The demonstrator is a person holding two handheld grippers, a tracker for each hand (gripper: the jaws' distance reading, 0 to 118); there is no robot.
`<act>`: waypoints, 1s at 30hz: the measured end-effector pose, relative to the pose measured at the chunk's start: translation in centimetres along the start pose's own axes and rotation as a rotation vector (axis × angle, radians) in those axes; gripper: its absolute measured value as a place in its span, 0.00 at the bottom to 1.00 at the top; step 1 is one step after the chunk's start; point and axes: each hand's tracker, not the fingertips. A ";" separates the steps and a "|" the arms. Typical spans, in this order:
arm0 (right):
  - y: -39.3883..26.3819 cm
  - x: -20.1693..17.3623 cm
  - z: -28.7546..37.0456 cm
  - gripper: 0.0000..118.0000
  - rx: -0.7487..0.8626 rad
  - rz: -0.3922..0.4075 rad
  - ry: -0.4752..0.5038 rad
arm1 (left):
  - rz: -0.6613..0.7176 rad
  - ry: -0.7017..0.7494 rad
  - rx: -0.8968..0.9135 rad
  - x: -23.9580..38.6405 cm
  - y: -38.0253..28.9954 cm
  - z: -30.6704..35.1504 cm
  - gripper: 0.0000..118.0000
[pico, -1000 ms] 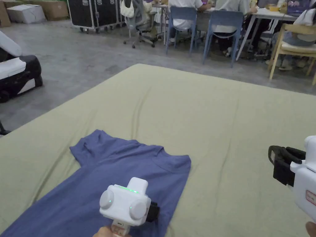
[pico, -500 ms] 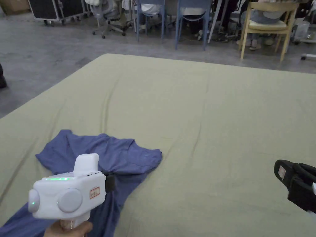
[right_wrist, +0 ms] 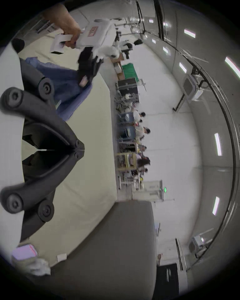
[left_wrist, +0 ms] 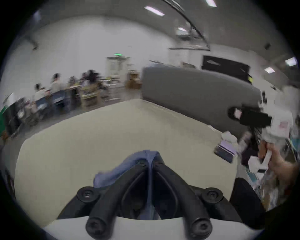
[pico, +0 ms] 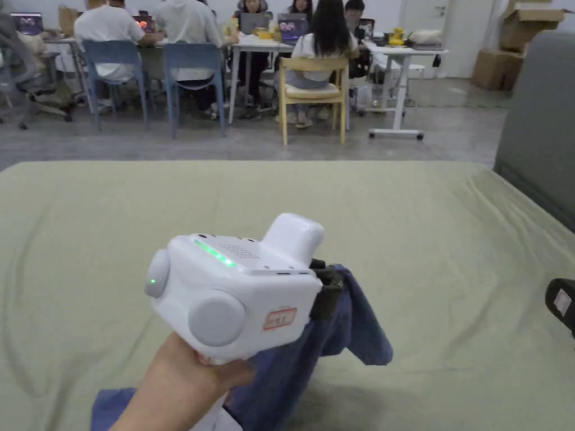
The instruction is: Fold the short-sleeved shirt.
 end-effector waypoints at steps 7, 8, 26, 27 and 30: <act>-1.4 7.4 5.5 0.02 -0.026 -0.015 -0.192 | -0.200 -0.324 -0.303 14.4 -2.4 -16.7 0.00; -1.8 8.1 5.8 0.02 -0.035 -0.020 -0.207 | -0.223 -0.350 -0.341 16.0 -3.3 -18.2 0.00; -4.8 8.9 5.1 0.02 -0.120 -0.112 -0.179 | 0.094 -0.297 -0.501 13.0 -8.7 -18.3 0.66; -4.7 8.5 4.8 0.02 -0.124 -0.104 -0.167 | 0.142 -0.269 -0.436 11.2 -8.5 -15.6 0.66; -4.8 7.0 3.8 0.02 -0.129 -0.089 -0.129 | 0.230 -0.062 -0.210 6.4 -8.8 -5.7 0.53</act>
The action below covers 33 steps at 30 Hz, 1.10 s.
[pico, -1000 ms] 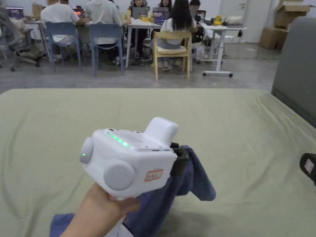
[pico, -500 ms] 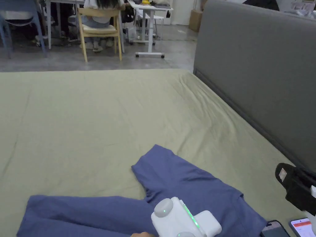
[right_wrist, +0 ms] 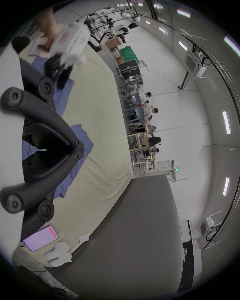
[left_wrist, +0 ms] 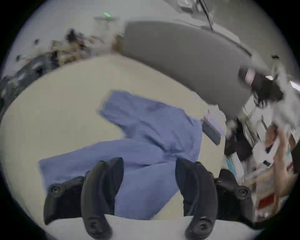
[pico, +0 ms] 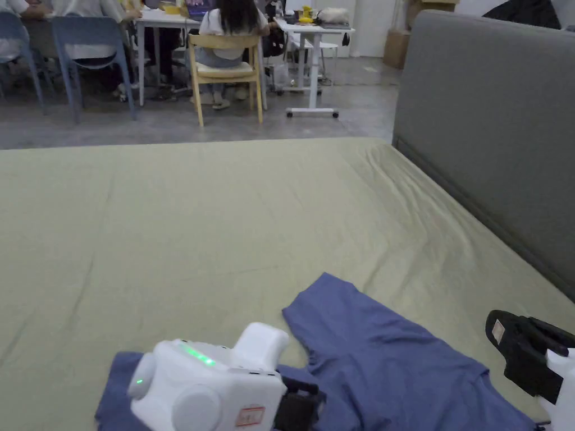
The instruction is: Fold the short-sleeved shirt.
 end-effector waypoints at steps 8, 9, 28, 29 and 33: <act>-2.5 -3.5 -2.3 0.02 -0.054 -0.038 0.081 | 0.197 0.571 0.190 -3.6 -8.9 16.9 0.00; -2.6 -3.9 -2.6 0.02 -0.063 -0.039 0.083 | 0.218 0.564 0.176 -3.8 -9.7 17.6 0.00; -4.6 -1.7 -6.5 0.02 -0.209 0.027 0.017 | 0.400 0.475 -0.223 -22.8 -4.0 -7.6 0.80; -4.9 -1.5 -6.8 0.02 -0.221 0.023 0.012 | 0.400 0.459 -0.243 -23.1 -4.4 -8.4 0.80; -6.3 -1.2 -8.0 0.02 -0.259 0.003 0.012 | 0.233 0.516 -0.197 -20.8 -5.2 -7.5 0.36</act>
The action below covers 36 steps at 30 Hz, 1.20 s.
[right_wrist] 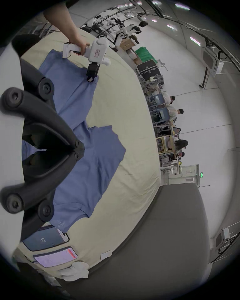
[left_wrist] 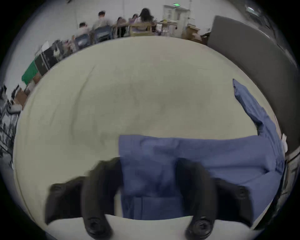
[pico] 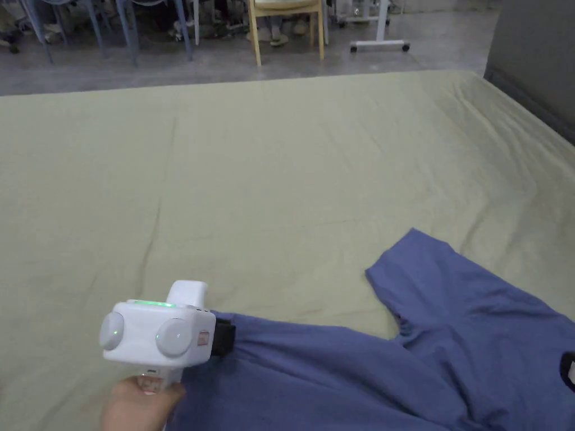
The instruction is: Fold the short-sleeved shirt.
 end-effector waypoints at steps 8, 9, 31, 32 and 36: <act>-0.6 0.1 -1.8 0.02 -0.044 -0.033 0.042 | 0.093 -0.123 0.127 0.6 -0.4 7.3 0.01; 0.0 0.1 -1.9 0.02 -0.041 -0.026 0.045 | 0.103 -0.147 0.160 0.6 -0.5 8.9 0.01; 7.7 4.0 -21.5 0.04 -0.362 0.365 -0.159 | 0.243 -0.189 0.240 0.9 -2.4 15.0 0.01; 8.0 3.7 -20.5 0.04 -0.340 0.357 -0.151 | 0.247 -0.195 0.252 0.7 -2.2 15.5 0.01; 11.6 2.6 -13.5 0.04 -0.102 0.225 -0.055 | 0.278 -0.250 0.359 -2.2 -1.0 19.1 0.01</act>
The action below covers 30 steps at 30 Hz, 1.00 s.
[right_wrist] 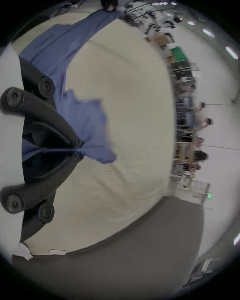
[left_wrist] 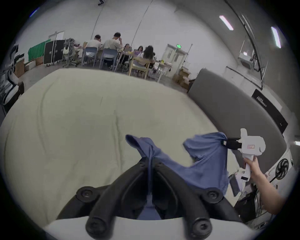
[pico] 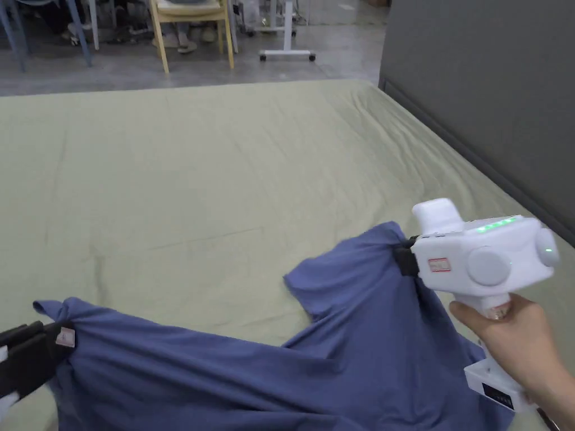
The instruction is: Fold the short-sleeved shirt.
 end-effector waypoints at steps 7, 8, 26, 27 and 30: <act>11.9 1.4 15.4 0.04 0.393 -0.104 0.072 | -0.215 0.030 0.285 4.5 12.2 11.4 0.01; 13.6 1.4 16.5 0.04 0.429 -0.102 0.056 | -0.253 0.055 0.312 5.0 13.8 12.3 0.01; 43.8 -5.2 20.5 0.04 0.796 -0.121 -0.080 | -0.284 0.442 0.653 3.2 42.9 12.5 0.01; 43.6 -5.8 19.2 0.04 0.786 -0.122 -0.087 | -0.279 0.450 0.643 2.5 42.8 11.1 0.01; 42.4 -6.9 13.7 0.04 0.726 -0.081 -0.111 | -0.275 0.484 0.560 0.3 41.3 5.6 0.01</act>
